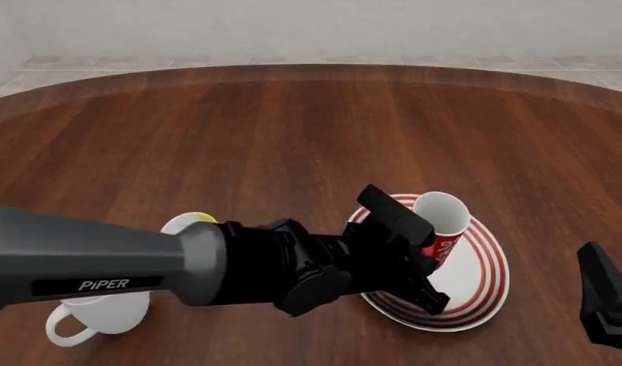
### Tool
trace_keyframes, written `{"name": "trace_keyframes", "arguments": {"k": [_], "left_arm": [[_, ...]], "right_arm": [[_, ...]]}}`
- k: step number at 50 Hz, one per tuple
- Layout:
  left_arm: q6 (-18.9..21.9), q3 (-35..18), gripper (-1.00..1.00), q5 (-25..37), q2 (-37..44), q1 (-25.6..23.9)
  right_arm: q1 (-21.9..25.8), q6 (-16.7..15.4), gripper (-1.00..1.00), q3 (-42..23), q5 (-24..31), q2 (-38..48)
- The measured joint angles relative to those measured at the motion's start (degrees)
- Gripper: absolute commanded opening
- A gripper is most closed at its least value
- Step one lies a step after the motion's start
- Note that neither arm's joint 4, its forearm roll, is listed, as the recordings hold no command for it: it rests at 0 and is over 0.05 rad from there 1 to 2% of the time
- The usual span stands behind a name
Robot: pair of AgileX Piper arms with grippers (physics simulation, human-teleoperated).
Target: Pick up the red mug and put it on the plate
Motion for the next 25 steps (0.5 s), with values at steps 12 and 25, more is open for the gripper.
{"name": "trace_keyframes", "arguments": {"k": [12, 25], "left_arm": [[-0.72, -0.63, -1.0, -0.6, 1.39, 0.08], [-1.48, -1.23, -1.0, -1.36, 3.09, 0.19]], "right_arm": [[-0.05, -0.04, 1.0, 0.0, 0.05, -0.1], [-0.11, -0.04, 1.0, 0.0, 0.04, -0.08]]}}
